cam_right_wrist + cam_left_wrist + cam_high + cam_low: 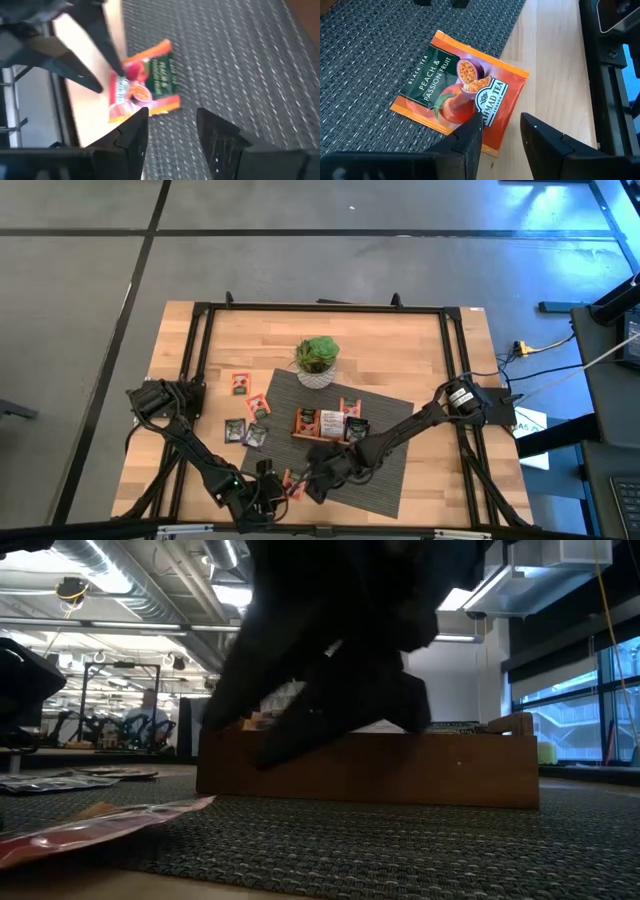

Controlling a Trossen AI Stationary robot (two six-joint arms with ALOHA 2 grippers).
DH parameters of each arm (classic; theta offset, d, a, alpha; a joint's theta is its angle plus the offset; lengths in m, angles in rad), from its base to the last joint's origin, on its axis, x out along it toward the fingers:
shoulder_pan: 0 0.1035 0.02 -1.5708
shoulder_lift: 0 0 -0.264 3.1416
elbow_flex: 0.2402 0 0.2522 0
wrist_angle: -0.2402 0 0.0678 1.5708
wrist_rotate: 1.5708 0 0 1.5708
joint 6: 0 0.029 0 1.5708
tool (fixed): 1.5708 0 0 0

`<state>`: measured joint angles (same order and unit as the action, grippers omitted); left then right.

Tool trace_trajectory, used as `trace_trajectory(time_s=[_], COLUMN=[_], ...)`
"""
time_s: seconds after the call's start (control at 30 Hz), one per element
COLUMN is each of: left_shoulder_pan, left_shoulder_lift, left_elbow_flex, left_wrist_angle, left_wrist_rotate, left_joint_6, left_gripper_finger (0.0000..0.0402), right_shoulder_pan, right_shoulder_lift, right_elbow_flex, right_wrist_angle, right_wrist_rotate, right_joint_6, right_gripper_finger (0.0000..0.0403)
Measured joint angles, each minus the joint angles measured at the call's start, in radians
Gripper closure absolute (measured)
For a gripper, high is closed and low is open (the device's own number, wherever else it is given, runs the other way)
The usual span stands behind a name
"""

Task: Pick & Place Tea
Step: Put the orange tea bag into the left section of the wooden organizer

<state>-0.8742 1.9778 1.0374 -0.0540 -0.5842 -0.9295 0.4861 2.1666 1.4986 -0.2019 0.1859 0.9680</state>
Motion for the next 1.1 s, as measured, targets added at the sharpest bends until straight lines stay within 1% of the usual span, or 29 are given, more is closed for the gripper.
trace_trajectory(time_s=[0.1, 0.37, 0.47, 0.73, 1.0, 1.1], left_shoulder_pan=[0.0, 0.003, 0.009, 0.012, 0.019, 0.022], left_shoulder_lift=[0.0, 0.0, -0.001, -0.001, 0.002, 0.013], left_elbow_flex=[0.0, 0.0, 0.001, 0.001, 0.001, 0.002], left_wrist_angle=[0.002, 0.003, 0.003, 0.004, 0.001, 0.013], left_wrist_rotate=[-0.001, -0.021, -0.017, -0.021, -0.056, -0.056], left_joint_6=[0.0, 0.0, 0.0, 0.0, 0.0, 0.001], left_gripper_finger=[0.0272, 0.0272, 0.0272, 0.0272, 0.0272, 0.0272], right_shoulder_pan=[0.0, 0.0, -0.002, -0.005, -0.022, -0.024], right_shoulder_lift=[0.0, 0.02, 0.05, 0.06, 0.075, 0.078], right_elbow_flex=[-0.001, 0.0, -0.001, -0.001, 0.0, 0.0], right_wrist_angle=[-0.021, 0.043, 0.073, 0.08, 0.119, 0.119], right_wrist_rotate=[0.003, 0.005, -0.022, -0.029, -0.043, -0.052], right_joint_6=[0.044, 0.048, 0.048, 0.074, 0.075, 0.072], right_gripper_finger=[0.0235, 0.0235, 0.0235, 0.0235, 0.0235, 0.0242])
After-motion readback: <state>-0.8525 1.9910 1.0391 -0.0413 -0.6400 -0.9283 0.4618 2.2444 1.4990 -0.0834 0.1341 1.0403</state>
